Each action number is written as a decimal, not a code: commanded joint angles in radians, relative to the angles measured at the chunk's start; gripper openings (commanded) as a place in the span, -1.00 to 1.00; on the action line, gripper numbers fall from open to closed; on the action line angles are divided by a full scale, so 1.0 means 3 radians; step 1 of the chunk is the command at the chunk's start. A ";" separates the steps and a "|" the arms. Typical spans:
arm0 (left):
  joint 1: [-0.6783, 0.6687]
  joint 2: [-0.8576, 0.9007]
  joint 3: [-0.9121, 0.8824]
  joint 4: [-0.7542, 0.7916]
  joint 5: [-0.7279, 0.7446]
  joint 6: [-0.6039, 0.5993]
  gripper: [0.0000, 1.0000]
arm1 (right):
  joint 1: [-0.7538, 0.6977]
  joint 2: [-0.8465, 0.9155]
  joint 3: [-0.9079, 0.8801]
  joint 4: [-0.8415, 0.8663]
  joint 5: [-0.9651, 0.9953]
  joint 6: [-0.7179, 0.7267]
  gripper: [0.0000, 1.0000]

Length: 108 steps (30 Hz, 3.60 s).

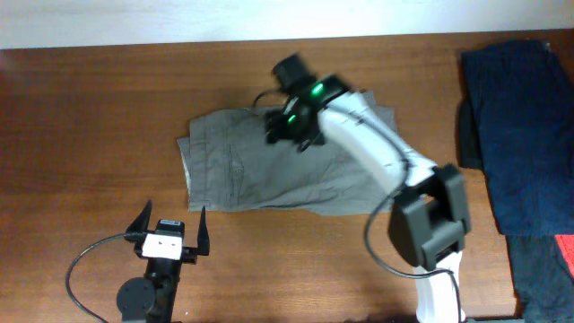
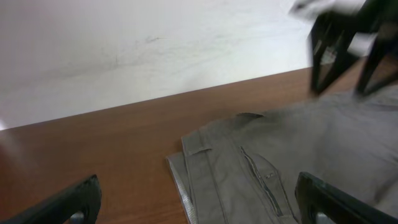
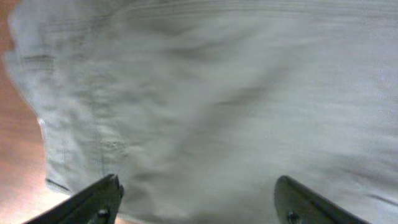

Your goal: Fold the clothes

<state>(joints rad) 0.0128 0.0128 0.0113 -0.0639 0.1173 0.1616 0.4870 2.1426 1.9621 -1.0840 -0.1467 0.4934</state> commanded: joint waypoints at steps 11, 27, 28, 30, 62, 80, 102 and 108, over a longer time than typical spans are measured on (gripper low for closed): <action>0.0010 -0.0017 -0.0009 -0.0015 0.0057 0.0042 0.98 | -0.1137 -0.0561 0.1044 -0.1956 0.0624 -0.0338 0.83; 0.0010 -0.0017 -0.0009 -0.0015 0.0057 0.0042 0.98 | -0.2188 -0.0893 0.0169 -0.1859 0.1340 -0.0547 0.98; 0.0010 -0.0017 -0.0009 -0.0015 0.0057 0.0042 0.98 | -0.2260 -0.0893 0.0095 -0.1859 0.1342 -0.0547 0.98; 0.0010 -0.0017 -0.0009 -0.0015 0.0057 0.0042 0.98 | -0.2365 -0.0889 -0.0005 -0.1854 0.1339 -0.0546 0.98; 0.0011 0.1208 0.1397 0.0149 0.0982 -0.0072 0.98 | -0.2588 -0.0888 -0.0170 -0.1818 0.1340 -0.0547 0.97; 0.0036 0.4810 0.4342 -0.2140 0.1453 -0.0135 0.98 | -0.2588 -0.0888 -0.0170 -0.1818 0.1340 -0.0547 0.98; 0.0750 0.6427 0.4341 -0.2235 0.1872 -0.0488 0.99 | -0.2588 -0.0888 -0.0170 -0.1818 0.1340 -0.0547 0.98; 0.0753 0.6652 0.4341 -0.2233 0.1851 -0.0487 0.98 | -0.2588 -0.0888 -0.0170 -0.1820 0.1340 -0.0547 0.98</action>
<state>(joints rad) 0.2379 1.9812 1.2999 -0.7341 0.6434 -0.0006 -0.2867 1.8767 1.9125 -1.6295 0.2359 0.3313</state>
